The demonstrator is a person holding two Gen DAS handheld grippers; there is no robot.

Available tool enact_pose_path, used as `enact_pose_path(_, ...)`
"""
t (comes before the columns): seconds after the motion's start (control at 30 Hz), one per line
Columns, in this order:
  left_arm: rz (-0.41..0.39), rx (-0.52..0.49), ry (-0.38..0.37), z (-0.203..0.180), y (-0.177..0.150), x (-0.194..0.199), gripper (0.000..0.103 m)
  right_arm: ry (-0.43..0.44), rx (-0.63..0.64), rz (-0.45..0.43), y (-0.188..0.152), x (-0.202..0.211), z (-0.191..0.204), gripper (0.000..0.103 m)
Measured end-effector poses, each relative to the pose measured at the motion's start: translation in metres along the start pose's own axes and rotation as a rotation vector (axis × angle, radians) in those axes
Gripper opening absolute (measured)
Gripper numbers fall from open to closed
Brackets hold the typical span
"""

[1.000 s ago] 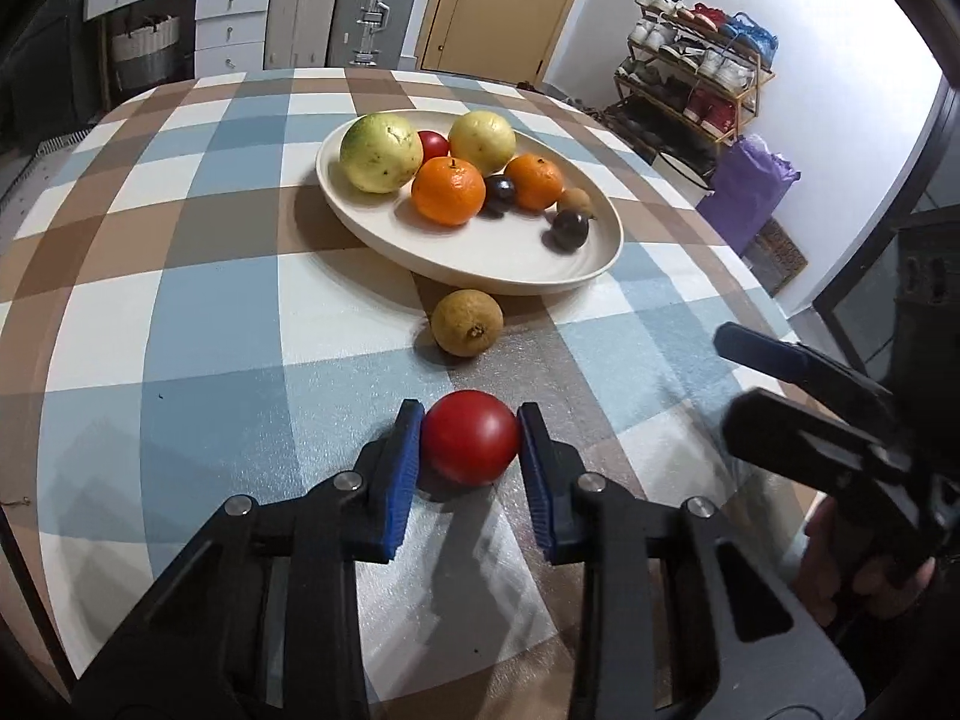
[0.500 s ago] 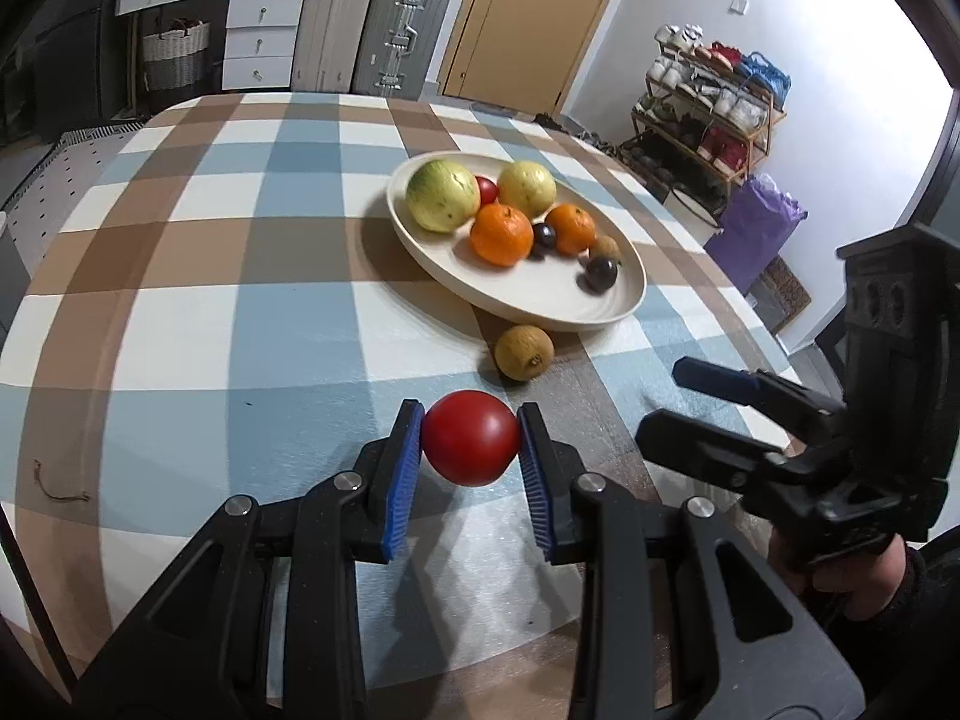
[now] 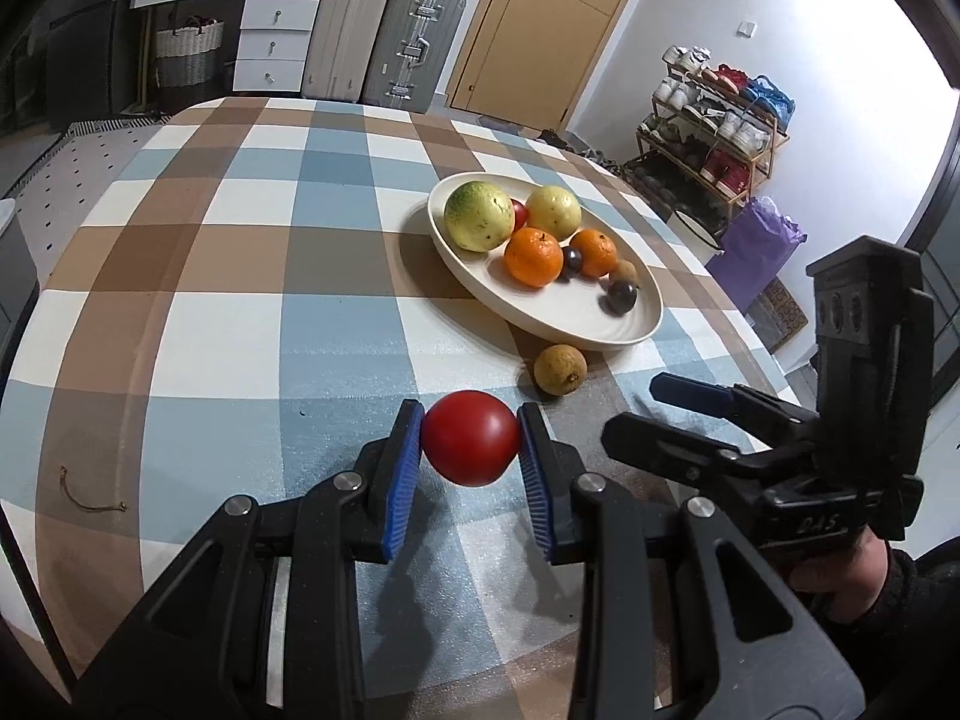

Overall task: Organize fruits
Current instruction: 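Grasp the tan round fruit with the right tool while the left tool holds the tomato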

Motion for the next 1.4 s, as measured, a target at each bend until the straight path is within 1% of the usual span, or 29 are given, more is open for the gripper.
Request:
enact_pose_path(0.37,-0.016,0.039,-0.038,0.013,-0.003,0.006,0.029,-0.005,0.001,0.013,0.007,-0.016,0.01,0.102)
enact_pose_path(0.47,-0.02,0.042,-0.047,0.015,-0.004,0.008,0.029,-0.005,0.009,0.012,0.01,-0.02,0.014,0.1)
enact_pose_path(0.57,-0.023,0.035,-0.053,0.014,-0.003,0.009,0.029,-0.003,0.019,0.015,0.013,-0.024,0.018,0.096)
enact_pose_path(0.63,-0.026,0.032,-0.054,0.013,-0.003,0.01,0.029,0.006,0.018,0.023,0.015,-0.029,0.019,0.085)
enact_pose_path(0.8,-0.021,0.043,-0.055,0.014,-0.004,0.011,0.029,0.003,0.013,0.02,0.02,-0.035,0.02,0.079)
enact_pose_path(0.87,-0.017,0.052,-0.051,0.016,-0.004,0.011,0.029,0.015,0.022,0.022,0.02,-0.037,0.021,0.062)
enact_pose_path(0.9,-0.014,0.053,-0.048,0.016,-0.004,0.011,0.029,0.024,0.022,0.028,0.021,-0.038,0.021,0.041)
enact_pose_path(0.93,-0.013,0.053,-0.047,0.016,-0.004,0.011,0.029,0.032,0.018,0.036,0.021,-0.04,0.021,0.032)
enact_pose_path(1.0,-0.014,0.049,-0.042,0.015,-0.004,0.011,0.029,0.042,0.0,0.034,0.021,-0.04,0.018,0.028)
enact_pose_path(1.1,-0.014,0.038,-0.029,0.012,-0.003,0.013,0.029,0.064,-0.017,0.017,0.021,-0.036,0.015,0.028)
enact_pose_path(1.2,-0.014,0.035,-0.019,0.008,0.0,0.015,0.029,0.072,-0.008,-0.007,0.02,-0.028,0.015,0.028)
enact_pose_path(1.4,-0.009,0.012,-0.003,-0.007,0.007,0.013,0.029,0.1,-0.008,-0.063,0.02,-0.003,0.008,0.028)
Point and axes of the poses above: each gripper's, at about its wrist camera, not at the fingertips, and x roughly against the way its jaws point, z to its left, y to its top, the point moved 1 cm from there along -x, roughly the way its jaws point, and after that the axes turned 1 degree about z, right-handed, at the moved point
